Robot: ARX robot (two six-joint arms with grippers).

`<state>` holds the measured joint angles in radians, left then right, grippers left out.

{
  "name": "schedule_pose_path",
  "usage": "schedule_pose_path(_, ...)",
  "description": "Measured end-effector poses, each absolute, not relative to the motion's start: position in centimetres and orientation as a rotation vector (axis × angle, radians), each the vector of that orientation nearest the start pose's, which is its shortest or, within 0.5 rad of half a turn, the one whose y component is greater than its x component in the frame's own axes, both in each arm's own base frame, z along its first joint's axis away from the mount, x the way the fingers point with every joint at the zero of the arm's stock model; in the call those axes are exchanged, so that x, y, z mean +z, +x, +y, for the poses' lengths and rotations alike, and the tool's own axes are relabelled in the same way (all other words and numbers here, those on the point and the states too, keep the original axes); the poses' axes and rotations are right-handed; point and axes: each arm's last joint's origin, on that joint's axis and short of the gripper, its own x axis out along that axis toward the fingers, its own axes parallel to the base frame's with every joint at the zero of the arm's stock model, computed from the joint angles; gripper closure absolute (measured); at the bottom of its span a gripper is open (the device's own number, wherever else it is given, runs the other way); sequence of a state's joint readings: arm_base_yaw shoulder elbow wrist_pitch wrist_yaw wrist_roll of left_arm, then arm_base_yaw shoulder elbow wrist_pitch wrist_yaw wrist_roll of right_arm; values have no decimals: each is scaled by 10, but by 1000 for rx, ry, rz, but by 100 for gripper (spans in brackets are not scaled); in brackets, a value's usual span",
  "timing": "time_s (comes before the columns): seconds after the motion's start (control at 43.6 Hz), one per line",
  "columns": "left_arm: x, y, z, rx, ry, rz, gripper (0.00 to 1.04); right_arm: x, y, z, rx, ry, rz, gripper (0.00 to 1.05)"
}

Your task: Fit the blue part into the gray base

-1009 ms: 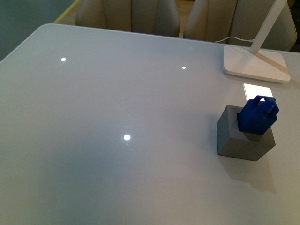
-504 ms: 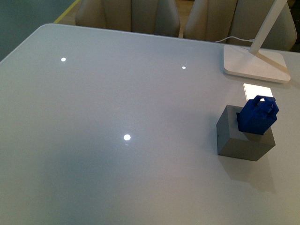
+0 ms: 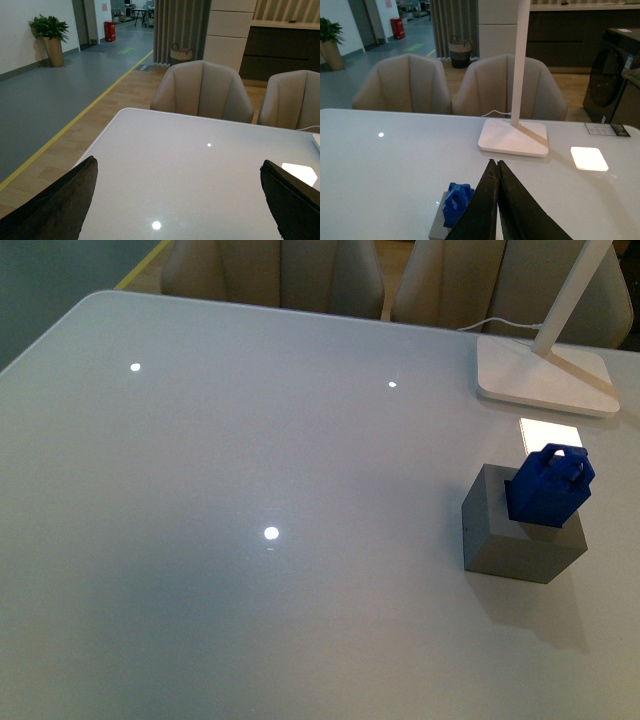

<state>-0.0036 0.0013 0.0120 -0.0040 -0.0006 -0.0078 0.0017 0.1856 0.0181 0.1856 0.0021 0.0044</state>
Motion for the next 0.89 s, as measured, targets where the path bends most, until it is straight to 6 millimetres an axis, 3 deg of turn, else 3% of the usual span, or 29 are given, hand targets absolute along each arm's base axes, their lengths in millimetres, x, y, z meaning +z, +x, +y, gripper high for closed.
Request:
schedule_pose_path(0.413, 167, 97, 0, -3, -8, -7, 7, 169, 97, 0, 1, 2, -13, 102)
schedule_pose_path(0.894, 167, 97, 0, -3, -8, -7, 7, 169, 97, 0, 1, 3, -14, 22)
